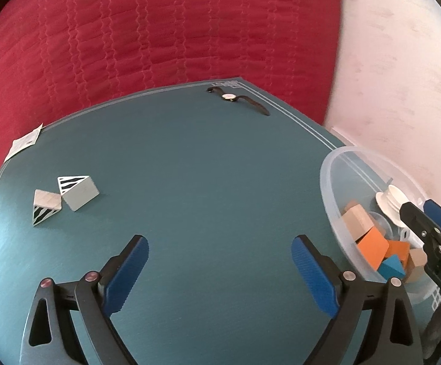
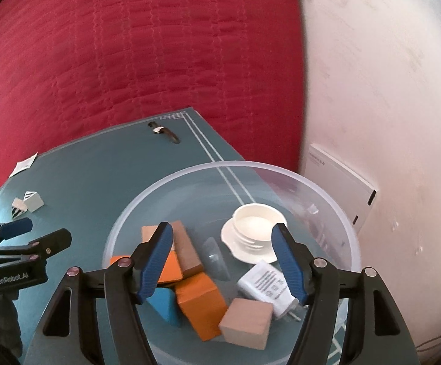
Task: Organize rigid objects
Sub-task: 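Withdraw both open grippers from the bowl toward the striped blocks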
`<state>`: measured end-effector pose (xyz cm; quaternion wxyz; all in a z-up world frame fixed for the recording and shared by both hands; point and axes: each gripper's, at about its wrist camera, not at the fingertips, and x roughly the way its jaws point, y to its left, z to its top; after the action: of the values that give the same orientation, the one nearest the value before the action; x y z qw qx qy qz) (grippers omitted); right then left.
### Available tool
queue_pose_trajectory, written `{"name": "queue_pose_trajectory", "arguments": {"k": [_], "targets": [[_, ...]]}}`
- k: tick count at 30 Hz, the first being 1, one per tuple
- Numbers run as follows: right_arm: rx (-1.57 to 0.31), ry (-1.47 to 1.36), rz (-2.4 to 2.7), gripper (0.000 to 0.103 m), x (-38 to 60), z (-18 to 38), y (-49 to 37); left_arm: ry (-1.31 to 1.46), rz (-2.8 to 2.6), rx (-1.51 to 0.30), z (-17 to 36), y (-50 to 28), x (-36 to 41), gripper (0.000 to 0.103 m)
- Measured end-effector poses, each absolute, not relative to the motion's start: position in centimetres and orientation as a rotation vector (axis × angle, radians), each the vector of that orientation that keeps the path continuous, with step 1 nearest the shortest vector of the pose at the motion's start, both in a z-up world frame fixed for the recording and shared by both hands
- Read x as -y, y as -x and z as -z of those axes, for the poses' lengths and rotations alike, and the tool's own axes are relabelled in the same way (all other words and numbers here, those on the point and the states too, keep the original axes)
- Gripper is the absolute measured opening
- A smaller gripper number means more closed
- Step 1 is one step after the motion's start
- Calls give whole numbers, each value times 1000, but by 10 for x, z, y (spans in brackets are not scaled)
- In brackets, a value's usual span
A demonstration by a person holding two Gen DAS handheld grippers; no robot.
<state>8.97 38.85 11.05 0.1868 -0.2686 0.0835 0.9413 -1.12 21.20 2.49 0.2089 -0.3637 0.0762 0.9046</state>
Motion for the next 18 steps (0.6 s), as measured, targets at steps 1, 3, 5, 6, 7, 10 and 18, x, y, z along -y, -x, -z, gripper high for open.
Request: {"name": "queue_pose_trajectory", "arguments": {"k": [1, 3, 5, 6, 7, 10, 18], "targets": [[-224, 757, -2656, 69, -385, -111, -90, 1015, -2519, -210, -24, 12, -211, 97], [-207, 756, -2664, 70, -379, -112, -90, 1020, -2525, -207, -23, 12, -208, 97], [-187, 757, -2674, 70, -372, -112, -89, 1023, -2530, -206, -21, 11, -204, 97], [-180, 757, -2678, 70, -369, -113, -90, 1027, -2533, -203, -20, 11, -201, 97], [-172, 759, -2683, 70, -365, -113, -90, 1029, -2534, -200, -20, 11, -199, 97], [-142, 760, -2698, 70, -356, -113, -90, 1039, -2542, -187, -19, 12, -192, 97], [-87, 772, -2740, 72, -333, -111, -89, 1063, -2569, -149, -17, 16, -175, 98]]}}
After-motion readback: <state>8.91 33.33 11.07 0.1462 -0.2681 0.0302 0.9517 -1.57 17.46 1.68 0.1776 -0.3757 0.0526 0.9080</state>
